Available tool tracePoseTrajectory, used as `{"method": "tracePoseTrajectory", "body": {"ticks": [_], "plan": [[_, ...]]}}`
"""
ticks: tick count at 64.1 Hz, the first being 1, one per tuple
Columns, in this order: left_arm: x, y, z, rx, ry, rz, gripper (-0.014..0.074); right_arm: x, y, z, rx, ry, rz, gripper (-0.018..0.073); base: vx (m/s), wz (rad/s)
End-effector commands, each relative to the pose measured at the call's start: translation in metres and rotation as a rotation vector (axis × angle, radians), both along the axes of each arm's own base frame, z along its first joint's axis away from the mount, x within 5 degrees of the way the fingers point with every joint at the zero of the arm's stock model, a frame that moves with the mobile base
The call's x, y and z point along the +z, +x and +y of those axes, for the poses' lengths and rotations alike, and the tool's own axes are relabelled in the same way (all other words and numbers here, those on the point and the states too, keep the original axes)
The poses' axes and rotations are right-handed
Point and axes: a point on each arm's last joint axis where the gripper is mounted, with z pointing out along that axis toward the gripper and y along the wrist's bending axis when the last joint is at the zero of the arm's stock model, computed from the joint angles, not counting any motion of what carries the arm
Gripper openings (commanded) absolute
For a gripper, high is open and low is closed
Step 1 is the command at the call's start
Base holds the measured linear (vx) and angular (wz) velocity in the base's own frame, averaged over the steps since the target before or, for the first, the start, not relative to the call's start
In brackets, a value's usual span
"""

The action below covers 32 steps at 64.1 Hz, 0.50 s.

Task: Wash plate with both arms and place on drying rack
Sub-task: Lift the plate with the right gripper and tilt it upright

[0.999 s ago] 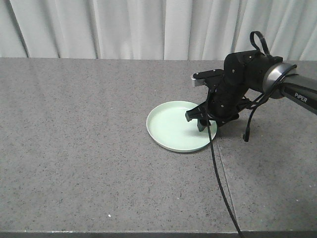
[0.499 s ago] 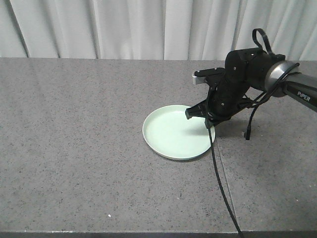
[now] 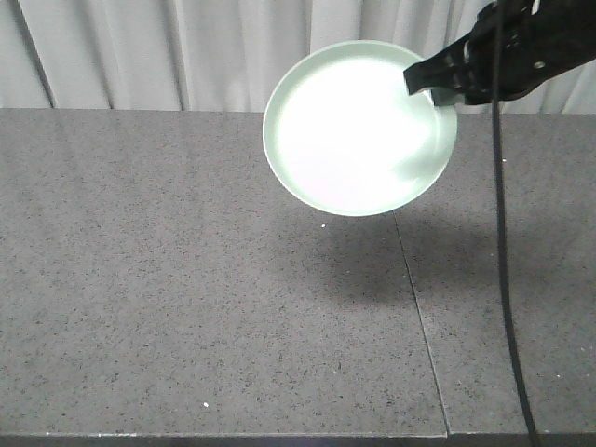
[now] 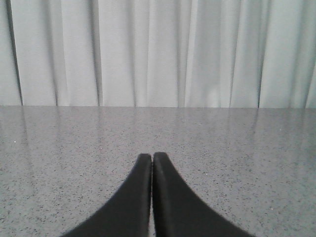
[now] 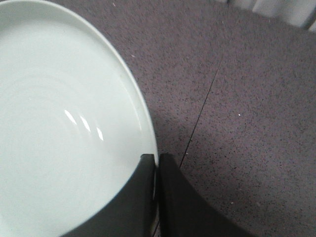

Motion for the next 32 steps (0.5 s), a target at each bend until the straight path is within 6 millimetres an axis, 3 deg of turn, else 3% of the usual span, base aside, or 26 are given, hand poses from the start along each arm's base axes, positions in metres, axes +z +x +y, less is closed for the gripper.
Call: {"method": "tracePoseTrajectory", "body": {"ticks": [1, 7, 13, 32], "plan": [[0.001, -0.001, -0.001, -0.008, -0.009, -0.071, -0.0006, 0.042, -0.038, -0.006, 0.042, 0.063, -0.139, -0.0005, 0.0, 0.0], [0.001, -0.001, -0.001, -0.008, -0.009, -0.071, -0.0006, 0.048, -0.068, -0.011, 0.075, 0.088, -0.187, -0.0005, 0.0, 0.0], [0.001, -0.001, -0.001, -0.008, -0.009, -0.071, -0.0006, 0.039, -0.099, -0.019, 0.072, 0.115, -0.215, -0.0005, 0.0, 0.0], [0.001, -0.001, -0.001, -0.008, -0.009, -0.071, -0.0006, -0.036, -0.202, -0.049, 0.0, 0.204, -0.305, -0.0003, 0.0, 0.0]]}}
